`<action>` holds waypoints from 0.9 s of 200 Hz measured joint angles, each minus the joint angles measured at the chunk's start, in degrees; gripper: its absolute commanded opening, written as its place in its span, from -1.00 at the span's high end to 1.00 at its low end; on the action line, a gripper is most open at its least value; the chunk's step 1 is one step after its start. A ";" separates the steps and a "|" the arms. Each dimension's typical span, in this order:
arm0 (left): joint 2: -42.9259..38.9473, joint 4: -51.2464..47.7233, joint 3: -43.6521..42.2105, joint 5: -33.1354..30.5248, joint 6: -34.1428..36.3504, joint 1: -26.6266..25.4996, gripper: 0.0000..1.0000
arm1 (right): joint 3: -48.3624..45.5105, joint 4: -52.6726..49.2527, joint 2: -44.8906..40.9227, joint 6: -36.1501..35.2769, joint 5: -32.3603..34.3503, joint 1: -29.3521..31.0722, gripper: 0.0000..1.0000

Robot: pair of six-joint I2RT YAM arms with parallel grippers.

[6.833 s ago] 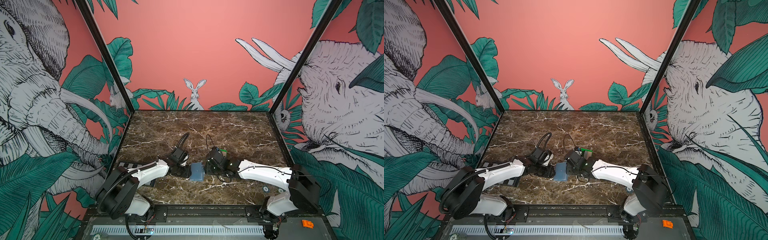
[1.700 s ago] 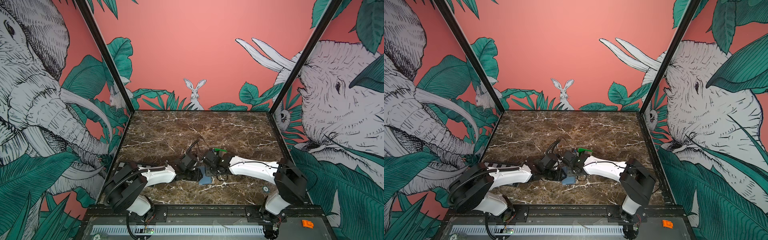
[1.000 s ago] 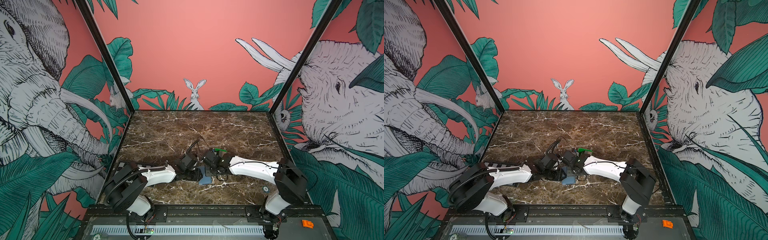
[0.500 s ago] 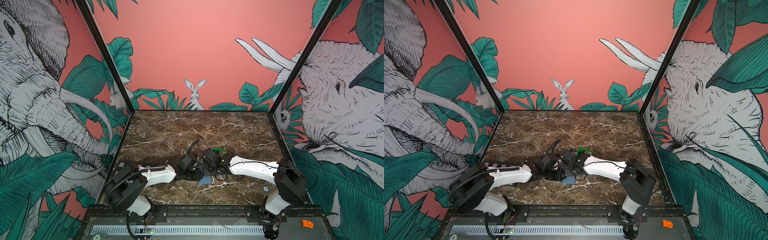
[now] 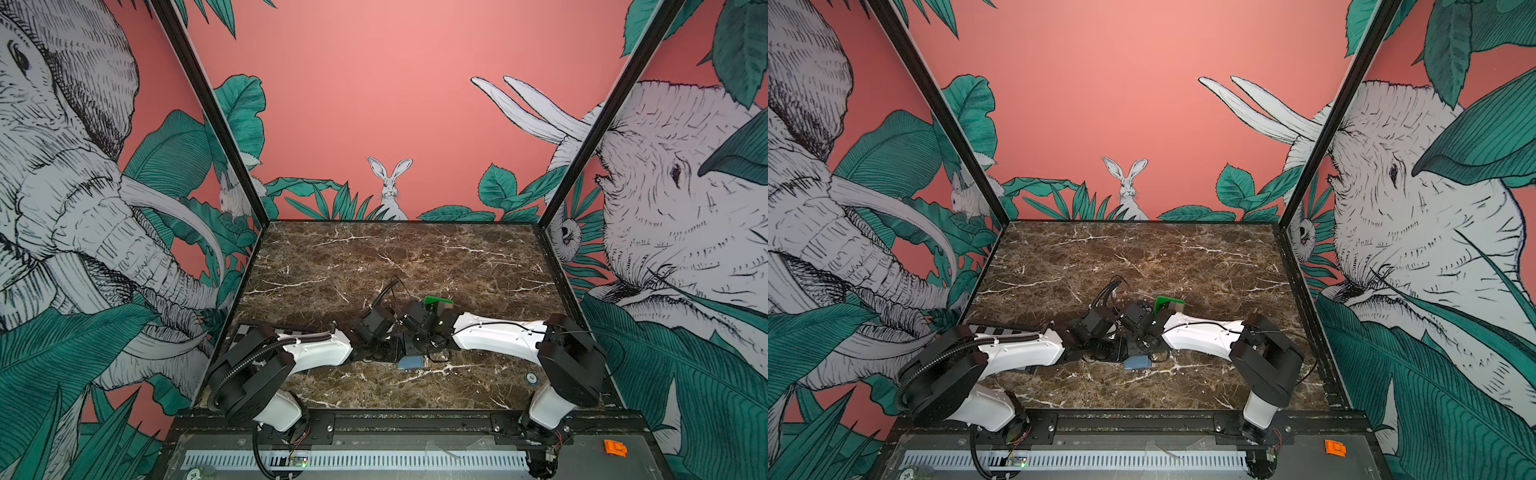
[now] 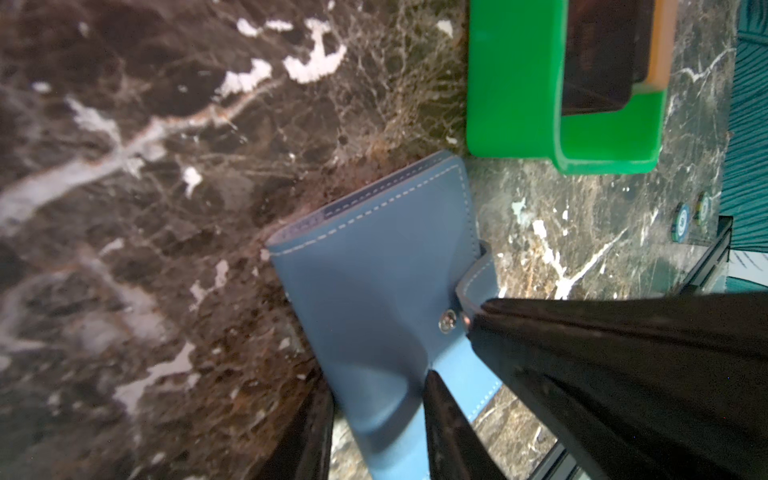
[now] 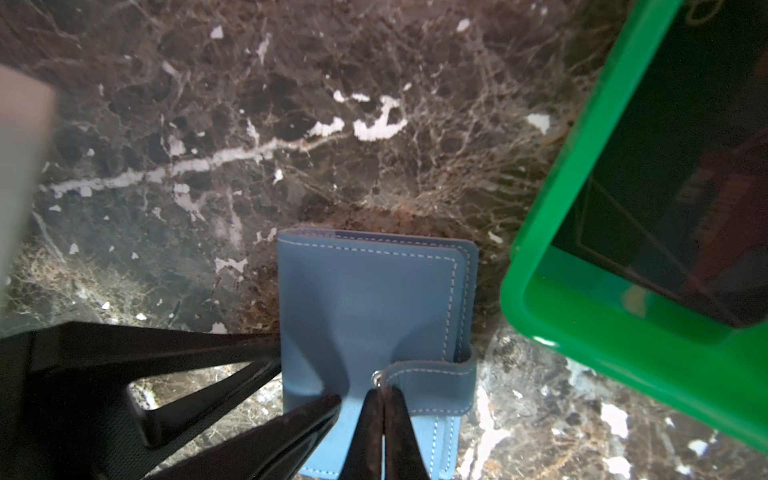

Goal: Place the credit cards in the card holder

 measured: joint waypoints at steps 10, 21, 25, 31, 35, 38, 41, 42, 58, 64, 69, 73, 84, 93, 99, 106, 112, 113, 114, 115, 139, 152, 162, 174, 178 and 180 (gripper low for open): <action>0.02 -0.02 0.00 0.00 -0.11 0.00 0.28 | 0.00 0.02 0.07 0.00 -0.11 0.02 1.00; 0.02 -0.02 0.00 -0.02 -0.15 0.00 0.29 | 0.20 -0.02 0.28 -0.02 -0.15 0.02 1.00; 0.07 -0.02 0.00 0.00 -0.17 0.00 0.29 | 0.35 -0.04 0.46 -0.02 -0.17 0.02 1.00; 0.09 0.00 0.00 0.00 -0.20 0.00 0.29 | 0.55 -0.04 0.66 -0.02 -0.20 0.02 1.00; 0.09 0.00 0.00 0.00 -0.22 0.00 0.29 | 0.68 -0.04 0.76 -0.02 -0.22 0.02 1.00; 0.09 0.00 0.00 0.00 -0.24 0.00 0.28 | 0.74 -0.04 0.81 -0.02 -0.22 0.02 1.00; 0.11 0.00 0.00 0.00 -0.26 0.00 0.29 | 0.76 -0.04 0.87 -0.02 -0.24 0.02 1.00; 0.11 0.00 0.00 0.00 -0.26 0.00 0.29 | 0.76 -0.04 0.87 -0.02 -0.26 0.02 1.00; 0.11 0.02 0.00 0.00 -0.33 0.00 0.29 | 0.76 -0.04 0.96 -0.02 -0.33 0.02 1.00; 0.11 0.02 0.00 0.00 -0.33 0.00 0.29 | 0.76 -0.02 0.98 -0.02 -0.35 0.02 1.00; 0.11 0.02 0.00 0.00 -0.33 0.00 0.29 | 0.76 -0.02 1.01 -0.02 -0.37 0.02 1.00; 0.11 0.02 0.00 0.00 -0.35 0.00 0.29 | 0.79 -0.02 1.03 -0.02 -0.37 0.02 1.00; 0.11 0.02 0.00 0.00 -0.35 0.00 0.29 | 0.81 -0.02 1.09 -0.02 -0.44 0.02 1.00; 0.11 0.02 0.00 0.00 -0.35 0.00 0.29 | 0.85 0.00 1.18 -0.02 -0.52 0.02 1.00; 0.11 0.02 0.00 0.00 -0.35 0.00 0.29 | 0.85 0.00 1.20 -0.02 -0.55 0.02 1.00; 0.11 0.00 0.00 -0.02 -0.35 0.00 0.29 | 0.85 -0.02 1.20 -0.02 -0.57 0.02 1.00; 0.11 0.00 0.00 -0.02 -0.35 0.00 0.29 | 0.87 -0.02 1.25 -0.02 -0.59 0.02 1.00; 0.11 0.00 0.00 -0.02 -0.35 0.00 0.29 | 0.87 -0.02 1.25 -0.04 -0.59 0.02 1.00; 0.11 0.00 0.00 -0.02 -0.33 0.00 0.29 | 0.90 -0.02 1.27 -0.02 -0.59 0.02 1.00; 0.11 0.00 0.00 -0.02 -0.35 0.00 0.29 | 0.90 -0.02 1.27 -0.04 -0.59 0.02 1.00; 0.11 -0.04 0.00 -0.11 -0.35 0.00 0.30 | 1.66 -0.59 1.86 -0.09 -0.72 0.04 1.00; 0.09 -0.09 0.00 -0.22 -0.33 0.00 0.30 | 1.77 -0.76 1.95 -0.17 -0.70 0.11 1.00; 0.09 -0.11 0.00 -0.24 -0.33 0.00 0.30 | 1.86 -0.90 2.05 -0.22 -0.70 0.17 1.00; 0.04 -0.20 0.00 -0.31 -0.33 -0.04 0.30 | 2.14 -1.20 2.23 -0.26 -0.70 0.24 1.00; 0.04 -0.22 0.00 -0.37 -0.33 -0.04 0.30 | 2.25 -1.38 2.25 -0.26 -0.68 0.24 1.00; 0.02 -0.26 0.00 -0.39 -0.33 -0.04 0.31 | 2.27 -1.42 2.27 -0.26 -0.68 0.24 1.00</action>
